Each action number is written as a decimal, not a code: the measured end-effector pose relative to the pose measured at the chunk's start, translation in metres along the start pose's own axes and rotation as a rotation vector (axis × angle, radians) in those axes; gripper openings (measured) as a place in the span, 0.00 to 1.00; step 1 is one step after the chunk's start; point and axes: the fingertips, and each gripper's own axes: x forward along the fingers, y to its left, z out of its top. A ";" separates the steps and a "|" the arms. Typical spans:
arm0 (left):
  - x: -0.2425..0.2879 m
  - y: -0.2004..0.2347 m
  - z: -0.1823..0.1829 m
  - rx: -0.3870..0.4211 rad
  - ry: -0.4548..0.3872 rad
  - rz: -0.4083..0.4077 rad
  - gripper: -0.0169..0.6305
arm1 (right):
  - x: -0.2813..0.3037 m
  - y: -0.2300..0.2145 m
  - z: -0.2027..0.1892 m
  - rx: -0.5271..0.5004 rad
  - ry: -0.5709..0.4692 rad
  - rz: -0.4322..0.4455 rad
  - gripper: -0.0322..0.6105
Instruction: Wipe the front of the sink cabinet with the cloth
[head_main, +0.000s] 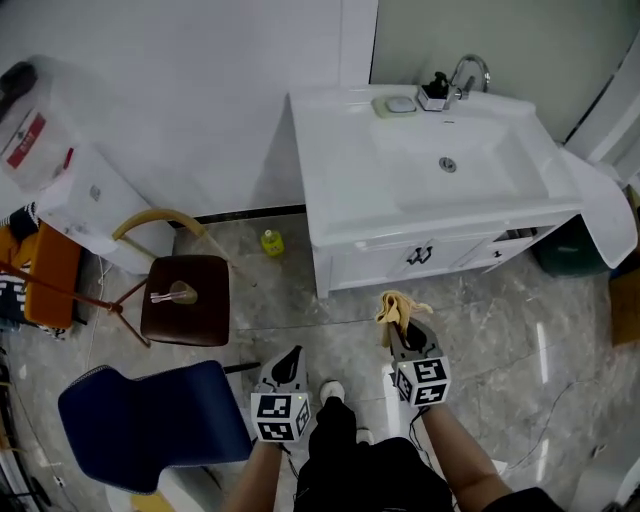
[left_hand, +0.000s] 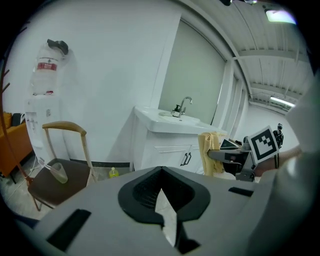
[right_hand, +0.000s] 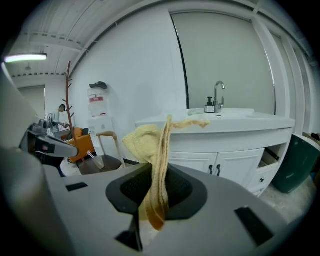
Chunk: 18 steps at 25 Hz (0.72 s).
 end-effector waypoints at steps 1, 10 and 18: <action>0.011 0.007 0.000 -0.004 -0.001 0.007 0.05 | 0.019 0.001 0.002 -0.003 -0.006 0.009 0.17; 0.089 0.044 -0.014 0.009 -0.120 0.034 0.05 | 0.145 0.032 -0.011 -0.098 -0.184 0.187 0.17; 0.150 0.067 -0.042 0.091 -0.280 0.062 0.05 | 0.199 0.035 -0.049 -0.151 -0.412 0.272 0.17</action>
